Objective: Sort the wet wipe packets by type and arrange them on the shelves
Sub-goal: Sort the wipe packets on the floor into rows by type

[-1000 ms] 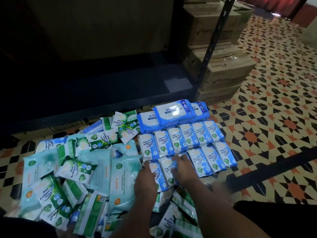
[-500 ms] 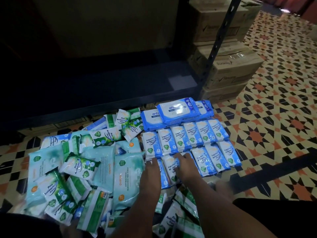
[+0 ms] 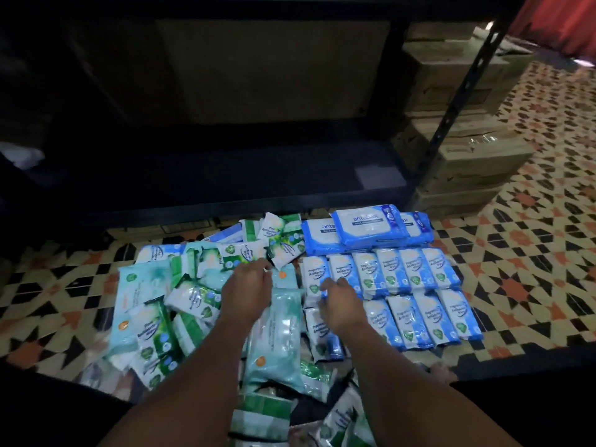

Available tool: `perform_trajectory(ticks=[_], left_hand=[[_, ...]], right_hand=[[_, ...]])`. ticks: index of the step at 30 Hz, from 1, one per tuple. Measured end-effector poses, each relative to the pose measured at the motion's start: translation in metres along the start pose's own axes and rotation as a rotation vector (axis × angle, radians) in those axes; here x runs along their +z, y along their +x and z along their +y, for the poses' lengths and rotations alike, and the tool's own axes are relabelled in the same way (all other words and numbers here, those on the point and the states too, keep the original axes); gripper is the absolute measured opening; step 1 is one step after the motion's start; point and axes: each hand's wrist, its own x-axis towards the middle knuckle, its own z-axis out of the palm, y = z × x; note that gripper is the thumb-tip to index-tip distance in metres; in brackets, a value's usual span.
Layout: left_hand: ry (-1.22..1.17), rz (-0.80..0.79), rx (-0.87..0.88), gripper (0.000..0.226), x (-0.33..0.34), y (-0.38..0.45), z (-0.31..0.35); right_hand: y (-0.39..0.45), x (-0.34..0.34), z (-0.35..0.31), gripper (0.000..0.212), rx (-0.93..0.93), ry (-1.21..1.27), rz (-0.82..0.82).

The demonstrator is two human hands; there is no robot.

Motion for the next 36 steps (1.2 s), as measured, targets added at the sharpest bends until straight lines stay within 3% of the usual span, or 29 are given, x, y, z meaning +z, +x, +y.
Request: perform_trajectory(ticks=[2, 6, 9, 13, 17, 24, 28, 36], left_hand=[[0.128, -0.031, -0.026, 0.036, -0.015, 0.002, -0.027], [0.411, -0.278, -0.164, 0.078, -0.038, -0.006, -0.069], [0.455, -0.389, -0.328, 0.103, -0.037, -0.013, -0.07], [0.449, -0.419, -0.396, 0.12, -0.022, -0.009, -0.06], [0.489, -0.403, -0.416, 0.117, -0.008, -0.003, -0.052], [0.5, -0.422, -0.498, 0.128, -0.002, 0.007, -0.049], [0.47, -0.368, -0.451, 0.126, -0.006, 0.005, -0.054], [-0.024, -0.113, -0.497, 0.115, -0.048, 0.022, -0.05]], right_hand=[[0.0, 0.0, -0.023, 0.053, -0.098, 0.02, -0.029], [-0.006, 0.011, -0.067, 0.122, -0.271, -0.041, -0.258], [-0.01, 0.03, -0.08, 0.149, -0.347, -0.141, -0.341], [-0.023, 0.053, -0.087, 0.136, -0.179, -0.201, -0.158], [-0.043, 0.074, -0.095, 0.121, 0.074, -0.034, -0.08], [-0.035, 0.072, -0.088, 0.11, 0.027, 0.029, -0.082], [-0.037, 0.069, -0.09, 0.105, 0.052, 0.086, -0.034], [-0.006, 0.017, -0.094, 0.106, -0.016, 0.152, 0.127]])
